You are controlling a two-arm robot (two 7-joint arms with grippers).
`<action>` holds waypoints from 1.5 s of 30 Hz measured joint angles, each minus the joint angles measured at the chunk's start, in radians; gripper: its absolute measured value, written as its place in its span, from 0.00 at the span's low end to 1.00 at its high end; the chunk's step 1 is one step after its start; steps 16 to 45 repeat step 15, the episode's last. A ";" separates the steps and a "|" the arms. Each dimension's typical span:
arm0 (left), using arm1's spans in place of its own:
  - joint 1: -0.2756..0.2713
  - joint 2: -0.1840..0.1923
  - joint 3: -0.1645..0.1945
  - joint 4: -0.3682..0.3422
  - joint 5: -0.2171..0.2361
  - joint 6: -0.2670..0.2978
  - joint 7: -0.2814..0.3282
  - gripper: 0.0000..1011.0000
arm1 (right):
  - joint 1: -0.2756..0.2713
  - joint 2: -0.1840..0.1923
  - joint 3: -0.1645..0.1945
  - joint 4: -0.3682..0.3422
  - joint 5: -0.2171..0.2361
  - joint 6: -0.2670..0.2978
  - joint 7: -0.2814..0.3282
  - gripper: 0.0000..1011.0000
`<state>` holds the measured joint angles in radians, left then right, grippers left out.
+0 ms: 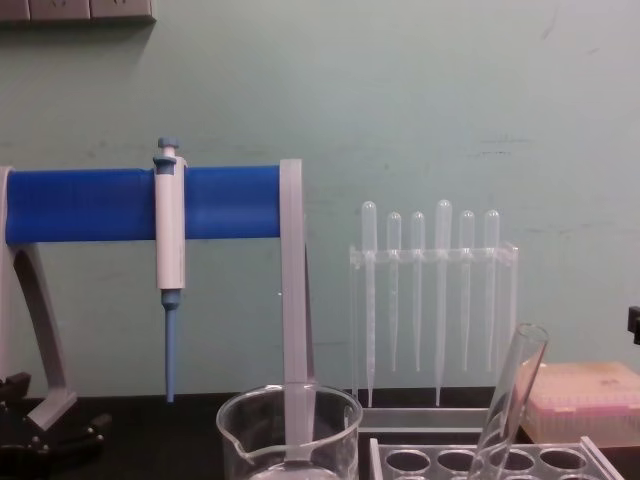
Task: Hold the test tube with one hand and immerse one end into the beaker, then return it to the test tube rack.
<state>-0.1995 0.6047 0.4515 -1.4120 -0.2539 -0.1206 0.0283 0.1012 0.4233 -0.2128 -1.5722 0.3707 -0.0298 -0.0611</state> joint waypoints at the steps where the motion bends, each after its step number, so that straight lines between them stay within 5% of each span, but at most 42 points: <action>1: 0.000 0.000 0.000 0.000 0.000 0.000 0.000 0.99 | 0.000 0.000 0.000 0.000 0.000 0.000 0.000 0.99; 45: 0.000 0.000 0.000 0.000 0.000 0.000 0.000 0.99 | 0.000 0.000 0.000 -0.001 0.001 0.000 0.000 0.99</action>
